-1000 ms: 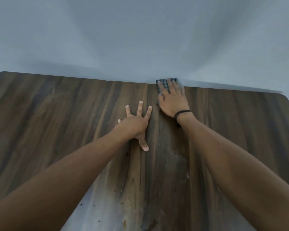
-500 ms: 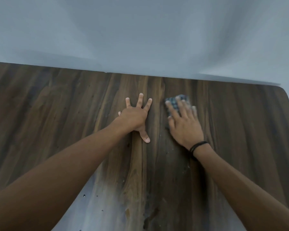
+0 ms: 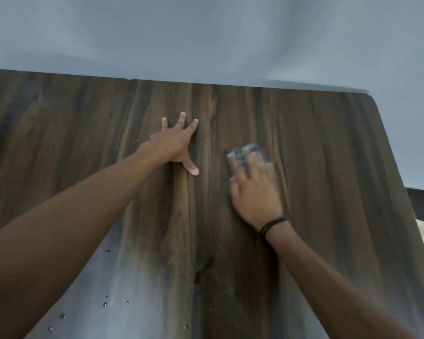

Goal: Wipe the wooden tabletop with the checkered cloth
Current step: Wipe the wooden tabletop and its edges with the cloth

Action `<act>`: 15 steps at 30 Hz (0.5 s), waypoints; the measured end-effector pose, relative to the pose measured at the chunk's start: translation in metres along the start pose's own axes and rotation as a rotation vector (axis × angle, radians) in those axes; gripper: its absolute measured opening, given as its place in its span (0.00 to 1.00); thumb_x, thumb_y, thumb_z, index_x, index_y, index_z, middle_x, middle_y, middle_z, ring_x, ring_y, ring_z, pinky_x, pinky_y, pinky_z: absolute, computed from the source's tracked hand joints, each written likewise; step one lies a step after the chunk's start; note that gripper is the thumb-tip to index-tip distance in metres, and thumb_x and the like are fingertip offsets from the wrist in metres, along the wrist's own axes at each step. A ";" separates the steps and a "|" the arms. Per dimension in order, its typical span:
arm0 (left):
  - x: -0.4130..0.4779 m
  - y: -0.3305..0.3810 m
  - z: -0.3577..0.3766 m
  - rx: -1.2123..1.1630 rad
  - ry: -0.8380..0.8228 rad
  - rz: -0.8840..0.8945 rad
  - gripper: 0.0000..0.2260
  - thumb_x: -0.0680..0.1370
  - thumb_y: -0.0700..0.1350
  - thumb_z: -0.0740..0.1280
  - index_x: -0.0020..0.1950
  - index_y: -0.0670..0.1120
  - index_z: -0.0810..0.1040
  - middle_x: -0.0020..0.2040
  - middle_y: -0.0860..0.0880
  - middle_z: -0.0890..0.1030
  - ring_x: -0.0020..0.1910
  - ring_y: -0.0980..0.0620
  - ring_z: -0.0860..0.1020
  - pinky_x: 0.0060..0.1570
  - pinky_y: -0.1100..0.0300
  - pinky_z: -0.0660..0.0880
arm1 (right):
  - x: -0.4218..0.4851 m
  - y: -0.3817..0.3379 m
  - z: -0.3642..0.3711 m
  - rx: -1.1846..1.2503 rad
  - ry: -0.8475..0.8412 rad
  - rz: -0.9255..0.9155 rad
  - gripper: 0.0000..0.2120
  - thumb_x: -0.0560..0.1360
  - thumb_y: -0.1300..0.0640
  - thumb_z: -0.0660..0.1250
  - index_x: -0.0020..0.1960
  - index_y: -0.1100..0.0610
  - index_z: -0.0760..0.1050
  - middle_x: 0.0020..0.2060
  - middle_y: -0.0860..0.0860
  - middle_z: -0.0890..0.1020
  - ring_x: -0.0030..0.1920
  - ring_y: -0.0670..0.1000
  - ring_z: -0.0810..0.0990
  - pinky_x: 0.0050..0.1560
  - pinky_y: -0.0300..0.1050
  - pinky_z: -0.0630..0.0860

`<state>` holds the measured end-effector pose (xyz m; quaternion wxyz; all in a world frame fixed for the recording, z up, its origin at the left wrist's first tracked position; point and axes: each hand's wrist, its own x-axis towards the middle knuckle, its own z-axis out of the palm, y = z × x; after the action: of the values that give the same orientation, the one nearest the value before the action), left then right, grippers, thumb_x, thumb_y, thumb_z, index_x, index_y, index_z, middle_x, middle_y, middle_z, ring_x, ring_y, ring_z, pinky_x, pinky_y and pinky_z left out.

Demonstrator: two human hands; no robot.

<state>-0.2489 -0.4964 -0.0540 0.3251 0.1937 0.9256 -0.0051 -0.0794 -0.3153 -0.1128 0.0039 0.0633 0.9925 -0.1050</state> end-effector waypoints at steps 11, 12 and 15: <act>-0.047 0.018 0.053 0.060 -0.106 -0.039 0.68 0.59 0.62 0.80 0.77 0.55 0.29 0.77 0.49 0.27 0.75 0.30 0.35 0.69 0.31 0.58 | -0.071 0.021 -0.001 0.003 -0.030 -0.111 0.28 0.82 0.46 0.48 0.81 0.43 0.55 0.82 0.51 0.56 0.81 0.55 0.54 0.79 0.63 0.51; -0.047 0.017 0.053 0.059 -0.088 -0.035 0.68 0.59 0.62 0.81 0.78 0.55 0.30 0.77 0.49 0.28 0.75 0.30 0.36 0.69 0.31 0.58 | -0.066 0.029 -0.006 0.034 0.011 0.031 0.28 0.81 0.46 0.48 0.81 0.44 0.57 0.81 0.52 0.57 0.81 0.56 0.54 0.78 0.65 0.52; -0.049 0.018 0.052 0.069 -0.066 -0.023 0.68 0.58 0.62 0.81 0.78 0.54 0.31 0.78 0.48 0.30 0.75 0.29 0.37 0.70 0.31 0.58 | -0.098 -0.003 0.000 0.030 0.002 0.053 0.28 0.82 0.47 0.50 0.81 0.46 0.57 0.81 0.55 0.57 0.81 0.58 0.53 0.78 0.66 0.52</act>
<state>-0.1763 -0.5044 -0.0633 0.3484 0.1941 0.9158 -0.0470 0.0171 -0.3306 -0.1104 0.0047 0.0895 0.9887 -0.1198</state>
